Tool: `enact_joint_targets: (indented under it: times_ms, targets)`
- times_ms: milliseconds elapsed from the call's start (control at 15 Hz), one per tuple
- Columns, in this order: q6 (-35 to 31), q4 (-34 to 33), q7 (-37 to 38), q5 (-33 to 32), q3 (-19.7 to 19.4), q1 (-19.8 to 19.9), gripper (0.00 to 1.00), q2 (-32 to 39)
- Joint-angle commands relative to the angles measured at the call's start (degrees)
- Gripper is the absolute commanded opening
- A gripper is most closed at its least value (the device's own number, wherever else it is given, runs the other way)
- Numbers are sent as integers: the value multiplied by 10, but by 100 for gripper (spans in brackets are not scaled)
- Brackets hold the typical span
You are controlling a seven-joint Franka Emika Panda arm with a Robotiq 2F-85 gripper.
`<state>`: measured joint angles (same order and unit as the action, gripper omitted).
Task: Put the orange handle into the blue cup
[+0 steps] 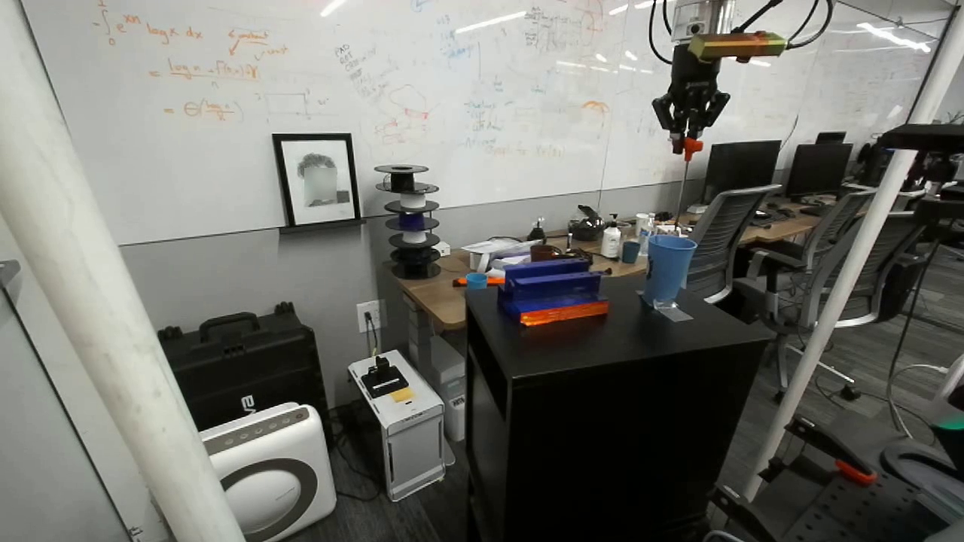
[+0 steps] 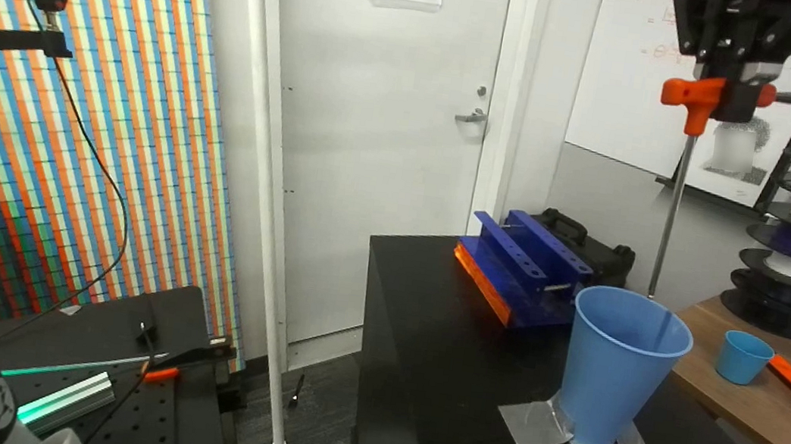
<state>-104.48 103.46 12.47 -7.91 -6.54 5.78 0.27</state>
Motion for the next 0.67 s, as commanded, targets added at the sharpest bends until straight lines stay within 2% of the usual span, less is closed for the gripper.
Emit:
enact_joint_targets:
  times_ms: [0,533,600]
  targets:
    - [-31,16,-6,14,0,4,10,21]
    - [-41,38,-13,31,3,1,11,98]
    - [-36,37,-17,42,3,3,46,95]
